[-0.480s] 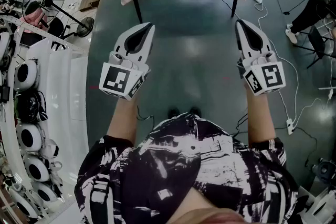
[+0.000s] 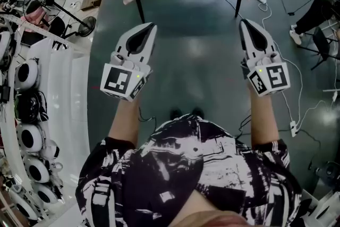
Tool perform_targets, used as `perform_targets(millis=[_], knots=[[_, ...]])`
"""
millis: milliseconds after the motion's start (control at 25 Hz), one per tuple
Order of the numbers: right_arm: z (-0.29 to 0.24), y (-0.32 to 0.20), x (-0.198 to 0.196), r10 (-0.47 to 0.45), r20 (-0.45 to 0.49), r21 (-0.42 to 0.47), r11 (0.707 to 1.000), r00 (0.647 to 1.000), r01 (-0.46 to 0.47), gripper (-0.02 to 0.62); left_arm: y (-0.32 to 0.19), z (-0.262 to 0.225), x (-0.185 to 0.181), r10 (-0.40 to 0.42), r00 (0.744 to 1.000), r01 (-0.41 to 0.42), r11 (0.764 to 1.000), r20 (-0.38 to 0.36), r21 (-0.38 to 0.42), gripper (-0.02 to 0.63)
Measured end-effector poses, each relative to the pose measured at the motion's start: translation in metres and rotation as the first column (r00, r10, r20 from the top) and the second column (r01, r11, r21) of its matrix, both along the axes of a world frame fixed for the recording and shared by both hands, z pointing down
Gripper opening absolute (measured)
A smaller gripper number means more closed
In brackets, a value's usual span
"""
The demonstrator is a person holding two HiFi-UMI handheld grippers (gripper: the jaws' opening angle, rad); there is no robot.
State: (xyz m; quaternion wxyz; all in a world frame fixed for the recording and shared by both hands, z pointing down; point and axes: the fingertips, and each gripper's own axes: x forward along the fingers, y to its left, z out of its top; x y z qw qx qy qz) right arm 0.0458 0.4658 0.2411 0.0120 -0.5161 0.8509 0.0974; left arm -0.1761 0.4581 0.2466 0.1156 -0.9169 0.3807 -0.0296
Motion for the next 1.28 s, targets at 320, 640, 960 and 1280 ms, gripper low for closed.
perform_targets(millis=[320, 640, 960, 1280], knots=[[0.000, -0.008, 0.012, -0.010, 0.053, -0.019, 1.000, 0.999, 0.011, 0.215, 0.001, -0.002, -0.002, -0.005, 1.000, 0.005, 1.000, -0.009, 0.004, 0.000], [-0.011, -0.007, 0.020, 0.030, 0.090, 0.052, 0.998, 0.996, -0.035, 0.575, 0.002, -0.004, 0.004, -0.009, 1.000, 0.009, 1.000, -0.003, 0.004, 0.000], [0.000, -0.002, 0.030, 0.012, 0.062, 0.018, 1.000, 0.998, -0.013, 0.575, 0.004, -0.005, 0.013, -0.025, 1.000, 0.025, 1.000, 0.002, 0.003, 0.000], [0.015, -0.009, 0.066, -0.014, 0.045, -0.011, 1.000, 0.999, 0.015, 0.575, -0.004, -0.003, 0.047, -0.057, 0.998, 0.057, 0.998, 0.027, 0.002, 0.000]])
